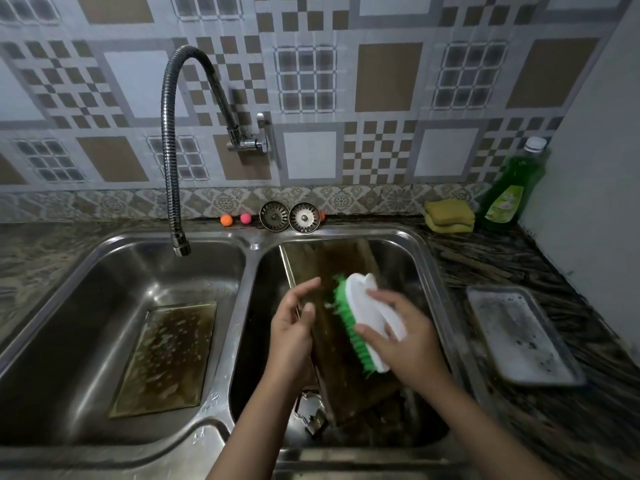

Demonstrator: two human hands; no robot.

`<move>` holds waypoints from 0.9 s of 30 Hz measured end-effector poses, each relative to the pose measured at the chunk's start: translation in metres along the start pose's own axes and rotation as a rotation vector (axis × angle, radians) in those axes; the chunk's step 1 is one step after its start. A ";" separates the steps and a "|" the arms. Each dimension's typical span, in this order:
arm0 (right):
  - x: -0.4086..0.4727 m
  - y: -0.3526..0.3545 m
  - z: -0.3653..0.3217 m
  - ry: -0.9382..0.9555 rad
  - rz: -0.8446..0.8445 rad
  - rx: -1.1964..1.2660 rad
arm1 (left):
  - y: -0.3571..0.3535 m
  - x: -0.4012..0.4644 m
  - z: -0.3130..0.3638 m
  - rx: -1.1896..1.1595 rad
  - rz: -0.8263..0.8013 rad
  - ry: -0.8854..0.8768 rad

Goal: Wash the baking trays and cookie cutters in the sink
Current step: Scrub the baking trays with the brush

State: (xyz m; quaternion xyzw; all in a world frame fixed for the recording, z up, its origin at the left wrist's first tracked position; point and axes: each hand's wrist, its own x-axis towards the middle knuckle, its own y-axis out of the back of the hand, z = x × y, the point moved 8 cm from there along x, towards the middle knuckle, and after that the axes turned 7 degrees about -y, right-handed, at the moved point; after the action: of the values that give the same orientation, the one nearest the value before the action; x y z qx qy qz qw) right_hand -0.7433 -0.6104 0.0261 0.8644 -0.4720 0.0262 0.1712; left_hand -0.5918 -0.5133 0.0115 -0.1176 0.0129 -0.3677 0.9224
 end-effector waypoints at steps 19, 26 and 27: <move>0.055 0.012 -0.061 0.099 0.278 -0.089 | -0.015 0.003 0.023 0.012 -0.220 -0.247; 0.074 0.032 -0.056 0.081 0.299 -0.123 | -0.001 0.015 0.041 0.045 -0.219 -0.299; 0.082 0.041 -0.051 0.038 0.336 -0.107 | -0.005 0.012 0.040 0.059 -0.250 -0.305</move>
State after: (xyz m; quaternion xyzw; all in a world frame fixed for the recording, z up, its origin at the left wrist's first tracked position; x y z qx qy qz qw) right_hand -0.7254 -0.6803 0.1024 0.7624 -0.6073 0.0454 0.2190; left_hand -0.5817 -0.5167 0.0520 -0.1455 -0.1525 -0.4574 0.8639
